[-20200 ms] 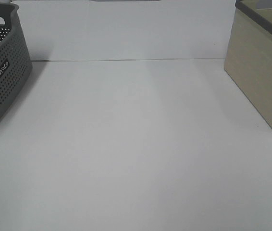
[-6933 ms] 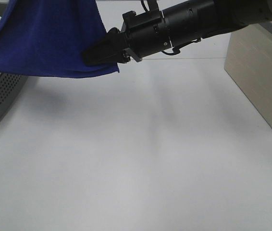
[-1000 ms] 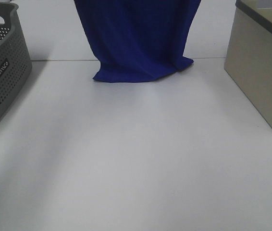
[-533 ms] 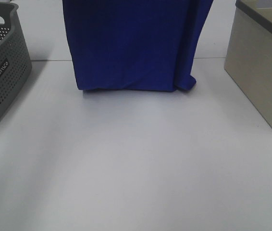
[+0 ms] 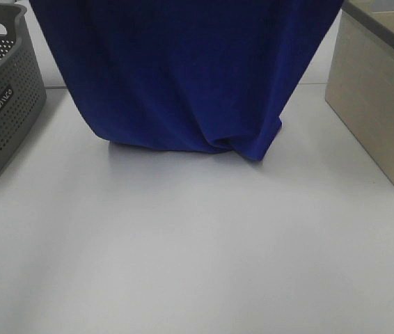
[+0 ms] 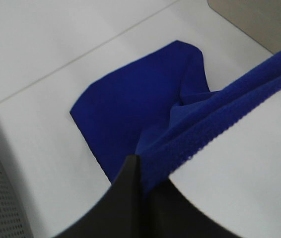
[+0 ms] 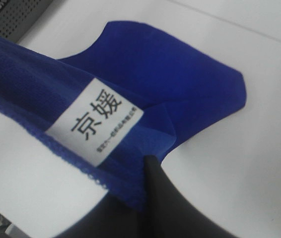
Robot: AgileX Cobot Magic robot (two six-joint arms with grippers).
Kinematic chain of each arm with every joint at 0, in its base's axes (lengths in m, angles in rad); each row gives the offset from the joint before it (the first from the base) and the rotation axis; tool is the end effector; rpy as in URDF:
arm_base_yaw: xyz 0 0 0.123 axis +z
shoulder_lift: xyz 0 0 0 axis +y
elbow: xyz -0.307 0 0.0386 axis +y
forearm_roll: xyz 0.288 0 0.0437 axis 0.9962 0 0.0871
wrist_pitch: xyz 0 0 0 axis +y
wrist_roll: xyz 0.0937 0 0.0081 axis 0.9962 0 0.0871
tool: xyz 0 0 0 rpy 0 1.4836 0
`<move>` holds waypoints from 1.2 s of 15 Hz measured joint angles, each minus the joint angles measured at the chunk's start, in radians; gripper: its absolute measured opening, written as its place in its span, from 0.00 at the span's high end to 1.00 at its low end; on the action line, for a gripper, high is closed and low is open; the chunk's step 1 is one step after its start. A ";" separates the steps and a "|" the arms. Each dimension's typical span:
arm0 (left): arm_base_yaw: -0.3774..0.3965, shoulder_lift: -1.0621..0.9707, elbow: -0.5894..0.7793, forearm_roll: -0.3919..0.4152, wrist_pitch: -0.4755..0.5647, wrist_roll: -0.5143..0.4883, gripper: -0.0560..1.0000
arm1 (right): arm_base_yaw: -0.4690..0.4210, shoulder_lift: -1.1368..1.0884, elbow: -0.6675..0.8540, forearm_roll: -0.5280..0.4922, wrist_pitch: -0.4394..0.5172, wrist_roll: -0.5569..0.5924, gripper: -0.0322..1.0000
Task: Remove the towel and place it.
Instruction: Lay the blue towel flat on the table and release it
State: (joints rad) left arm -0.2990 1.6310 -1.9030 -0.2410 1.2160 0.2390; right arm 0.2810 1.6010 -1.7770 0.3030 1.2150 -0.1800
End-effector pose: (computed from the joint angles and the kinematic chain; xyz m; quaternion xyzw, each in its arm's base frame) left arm 0.3601 -0.1330 0.4778 0.2475 0.8966 -0.1306 0.3432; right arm 0.3551 0.1299 0.4494 -0.2083 0.9183 0.1658 0.2931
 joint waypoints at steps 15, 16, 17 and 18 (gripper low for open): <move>-0.188 -0.150 0.732 -0.143 -0.008 -0.007 0.95 | 0.003 -0.304 0.746 0.015 -0.003 -0.014 0.95; -0.205 -0.150 0.764 -0.144 -0.009 -0.014 0.95 | 0.003 -0.321 0.791 0.026 -0.003 -0.014 0.95; -0.220 -0.150 0.800 -0.146 -0.013 -0.025 0.95 | 0.003 -0.339 0.833 0.037 -0.003 -0.018 0.95; -0.239 -0.151 0.832 -0.151 -0.014 -0.028 0.95 | 0.003 -0.353 0.872 0.046 -0.003 -0.020 0.95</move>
State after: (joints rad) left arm -0.5380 1.4800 -1.0710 -0.3920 1.2020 0.2110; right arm 0.2840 1.2480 -0.9050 0.3490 1.2120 -0.2000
